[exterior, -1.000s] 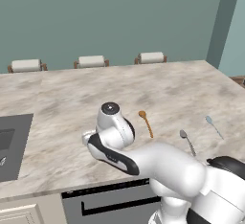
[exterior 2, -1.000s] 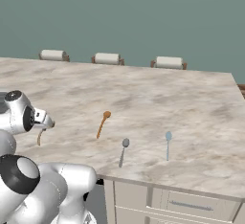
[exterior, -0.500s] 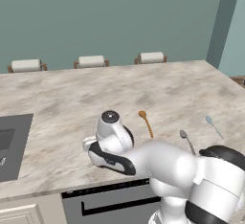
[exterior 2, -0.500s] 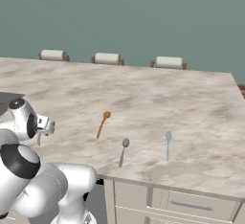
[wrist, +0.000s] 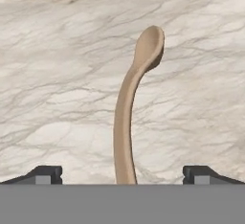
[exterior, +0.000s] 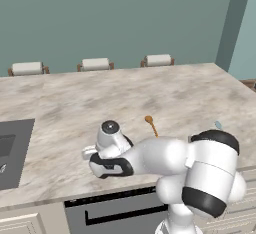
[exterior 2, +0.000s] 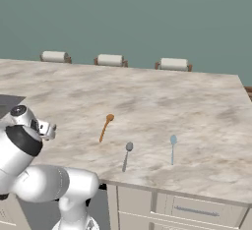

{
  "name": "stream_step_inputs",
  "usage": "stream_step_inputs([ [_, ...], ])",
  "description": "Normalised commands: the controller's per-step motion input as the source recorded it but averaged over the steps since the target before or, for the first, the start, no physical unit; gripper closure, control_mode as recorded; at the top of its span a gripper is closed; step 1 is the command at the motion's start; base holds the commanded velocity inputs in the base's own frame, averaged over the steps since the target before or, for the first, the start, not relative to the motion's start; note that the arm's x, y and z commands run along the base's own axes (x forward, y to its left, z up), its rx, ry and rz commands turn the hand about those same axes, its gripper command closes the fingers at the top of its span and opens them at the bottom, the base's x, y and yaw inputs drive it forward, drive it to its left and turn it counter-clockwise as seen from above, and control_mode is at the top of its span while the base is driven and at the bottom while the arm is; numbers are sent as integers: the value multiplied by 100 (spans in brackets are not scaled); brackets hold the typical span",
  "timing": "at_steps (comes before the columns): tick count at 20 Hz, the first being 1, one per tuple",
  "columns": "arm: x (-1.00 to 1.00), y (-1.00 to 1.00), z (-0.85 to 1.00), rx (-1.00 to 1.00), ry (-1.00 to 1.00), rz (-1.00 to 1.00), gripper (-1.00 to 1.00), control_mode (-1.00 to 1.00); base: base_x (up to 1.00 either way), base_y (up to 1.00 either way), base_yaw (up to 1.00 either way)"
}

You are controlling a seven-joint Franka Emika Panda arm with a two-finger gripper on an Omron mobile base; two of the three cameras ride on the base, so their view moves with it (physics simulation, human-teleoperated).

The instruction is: Organize the utensils by type. Pick up the wooden spoons from the counter and place them in the open cabinet. Then pick up the metallic utensils from the counter and place them in the open drawer.

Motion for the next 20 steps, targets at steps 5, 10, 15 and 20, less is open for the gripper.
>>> stream_step_inputs([
  [5, 24, 14, -15, 0, 0, 0, -100, -100, 0, 0, 0],
  [10, 27, 0, -20, 2, 0, 0, -100, -100, 0, 0, 0],
  [15, 21, 0, -25, 4, 0, 0, 100, -100, 0, 0, 0],
  [20, 14, 0, -29, 4, 0, 0, 100, -100, 0, 0, 0],
])
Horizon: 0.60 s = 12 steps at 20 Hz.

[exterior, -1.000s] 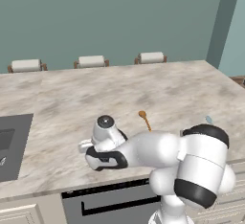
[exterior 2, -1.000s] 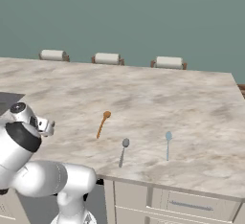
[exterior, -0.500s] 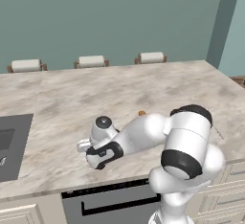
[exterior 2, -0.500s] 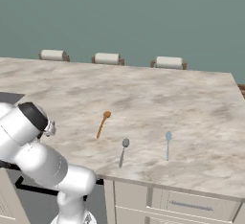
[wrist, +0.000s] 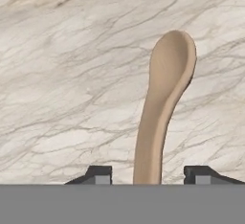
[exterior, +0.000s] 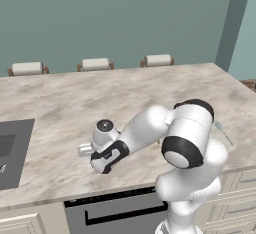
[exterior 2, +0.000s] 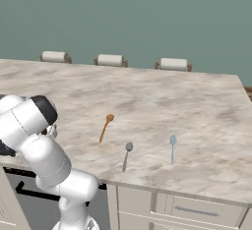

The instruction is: Organize the utensils by type. Pick up the wooden spoons from the counter and place them in the open cabinet. Then pick up the metallic utensils from the counter and place them in the open drawer.

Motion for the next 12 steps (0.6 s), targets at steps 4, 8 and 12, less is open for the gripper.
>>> stream_step_inputs([
  [4, 1, -1, -12, 4, 0, 0, 100, -100, 0, 0, 0],
  [8, -5, -14, 0, 2, 0, 0, 100, -100, 0, 0, 0],
  [12, -15, -26, 12, 3, -8, 0, 100, -100, 0, 0, 0],
])
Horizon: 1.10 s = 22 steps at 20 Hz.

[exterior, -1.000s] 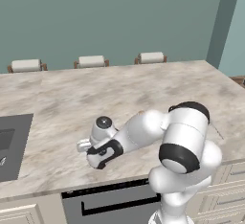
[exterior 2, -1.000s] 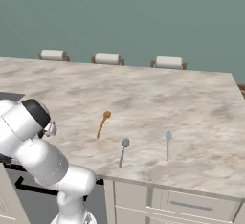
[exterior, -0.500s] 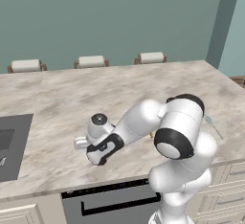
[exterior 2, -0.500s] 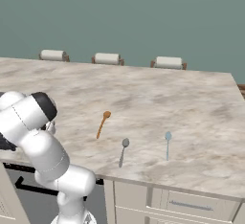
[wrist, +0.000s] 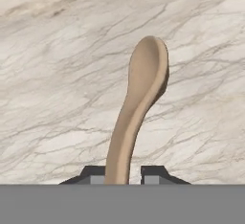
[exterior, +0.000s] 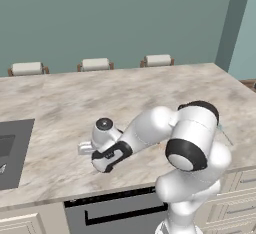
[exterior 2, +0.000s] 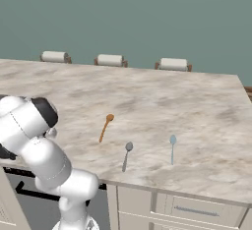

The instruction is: Organize the utensils by type. Pick up the wooden spoons from the counter and place them in the open cabinet. Then pick up the metallic utensils from the counter and place them in the open drawer.

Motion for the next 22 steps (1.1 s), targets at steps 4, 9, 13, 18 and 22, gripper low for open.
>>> stream_step_inputs([
  [4, -18, -45, 69, 6, -16, -2, 100, -100, 0, 0, 0],
  [9, -4, -36, 100, 11, -11, -12, 100, -100, 0, 0, 0],
  [13, -19, -74, 100, 12, -2, -24, 100, -100, 0, 0, 0],
  [18, -19, -94, 100, 8, 0, -44, 100, -100, 0, 0, 0],
  [22, -10, -87, 89, 5, 0, -50, 100, -100, 0, 0, 0],
])
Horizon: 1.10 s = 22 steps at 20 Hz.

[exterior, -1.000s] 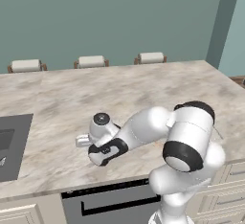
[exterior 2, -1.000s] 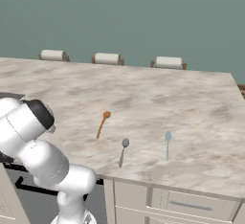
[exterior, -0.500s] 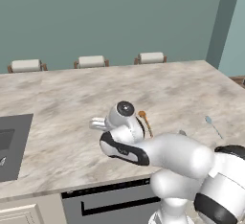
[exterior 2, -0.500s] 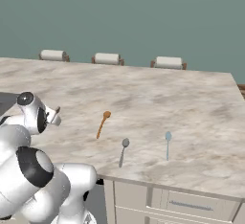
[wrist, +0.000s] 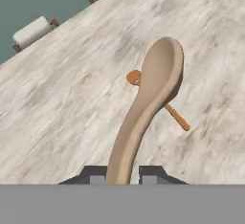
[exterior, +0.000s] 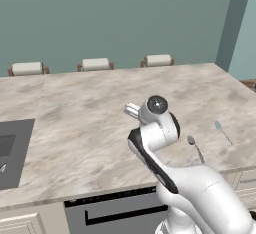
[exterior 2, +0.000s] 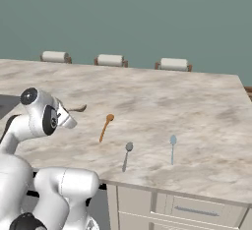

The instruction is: Organize the utensils by type. Pick up the wooden spoons from the counter and place them in the open cabinet. Then pick up the metallic utensils from the counter and place them in the open drawer.

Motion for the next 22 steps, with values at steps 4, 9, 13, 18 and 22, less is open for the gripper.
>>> stream_step_inputs([
  [4, -15, -94, 76, 13, 0, -48, 100, -100, 0, 0, 0],
  [9, -17, -100, 34, 33, 0, -39, 100, -100, 0, 0, 0],
  [13, -5, -74, -17, 29, -1, -22, 100, -100, 0, 0, 0],
  [18, 0, -3, -19, 11, -8, -9, 100, -100, 0, 0, 0],
  [22, 0, 0, -6, 0, 0, -8, 100, -100, 0, 0, 0],
])
